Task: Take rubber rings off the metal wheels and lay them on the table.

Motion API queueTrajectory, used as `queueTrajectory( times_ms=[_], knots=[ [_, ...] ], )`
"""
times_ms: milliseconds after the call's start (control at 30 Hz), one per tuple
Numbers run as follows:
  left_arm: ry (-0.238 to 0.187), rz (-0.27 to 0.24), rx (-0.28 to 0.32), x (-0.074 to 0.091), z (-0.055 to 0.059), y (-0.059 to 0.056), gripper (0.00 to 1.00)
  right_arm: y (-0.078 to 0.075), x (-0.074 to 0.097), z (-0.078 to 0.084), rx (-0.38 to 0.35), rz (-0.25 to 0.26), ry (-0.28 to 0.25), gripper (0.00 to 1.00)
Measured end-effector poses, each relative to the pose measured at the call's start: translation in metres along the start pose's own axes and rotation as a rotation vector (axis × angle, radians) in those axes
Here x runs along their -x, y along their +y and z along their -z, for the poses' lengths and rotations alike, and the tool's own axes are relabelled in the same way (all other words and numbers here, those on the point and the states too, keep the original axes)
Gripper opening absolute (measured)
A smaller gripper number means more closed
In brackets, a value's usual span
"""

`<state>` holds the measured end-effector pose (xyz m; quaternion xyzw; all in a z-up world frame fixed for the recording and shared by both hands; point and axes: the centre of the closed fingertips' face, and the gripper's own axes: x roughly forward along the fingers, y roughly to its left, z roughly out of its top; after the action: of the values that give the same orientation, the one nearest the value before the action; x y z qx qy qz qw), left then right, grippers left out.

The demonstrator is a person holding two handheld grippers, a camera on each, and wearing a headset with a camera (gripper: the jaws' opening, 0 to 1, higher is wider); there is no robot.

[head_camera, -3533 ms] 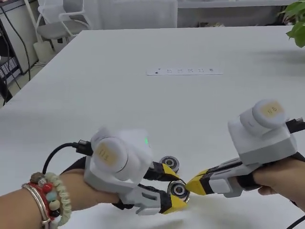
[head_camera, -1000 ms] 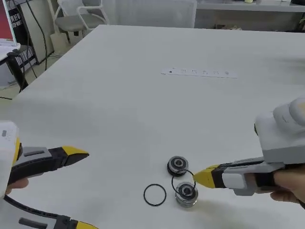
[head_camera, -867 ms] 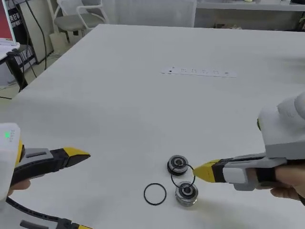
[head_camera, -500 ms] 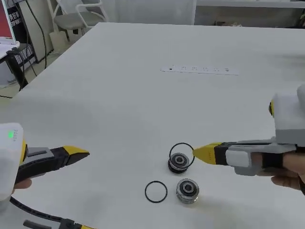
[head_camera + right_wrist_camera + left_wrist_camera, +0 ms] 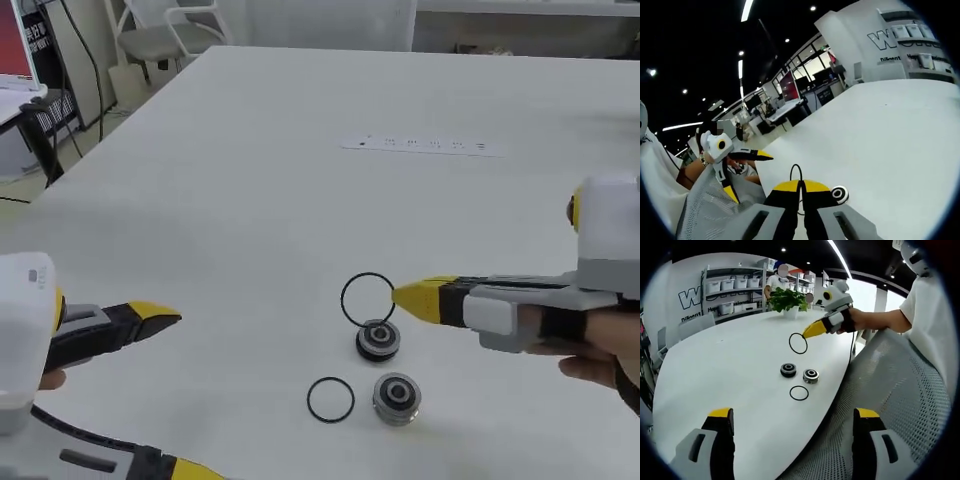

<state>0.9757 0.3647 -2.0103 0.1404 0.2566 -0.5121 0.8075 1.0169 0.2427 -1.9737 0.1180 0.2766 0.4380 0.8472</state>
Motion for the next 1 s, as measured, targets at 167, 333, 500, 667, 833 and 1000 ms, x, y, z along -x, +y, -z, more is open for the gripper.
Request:
queueTrajectory(
  times_ms=[167,333,500,667,833,1000],
  knots=[
    [-0.012,-0.026,0.013,0.001,-0.001,0.006,0.97,0.004,-0.008,0.009,0.018,-0.005,0.041,0.0],
    [-0.012,-0.034,0.018,0.002,0.001,0.008,0.96,0.005,-0.016,0.022,0.037,-0.007,0.095,0.0],
    [0.003,-0.032,0.002,0.001,0.003,0.008,0.96,0.002,-0.019,0.031,0.054,0.002,0.13,0.0],
    [0.009,-0.028,0.002,0.001,0.004,0.007,0.96,-0.002,-0.023,0.04,0.037,0.003,0.156,0.0],
    [0.015,-0.027,0.007,0.001,0.006,0.007,0.95,-0.001,-0.028,0.054,0.006,-0.004,0.193,0.0],
    [0.005,-0.034,0.02,0.002,0.004,0.008,0.94,-0.003,-0.034,0.062,0.035,0.007,0.206,0.0]
  ],
)
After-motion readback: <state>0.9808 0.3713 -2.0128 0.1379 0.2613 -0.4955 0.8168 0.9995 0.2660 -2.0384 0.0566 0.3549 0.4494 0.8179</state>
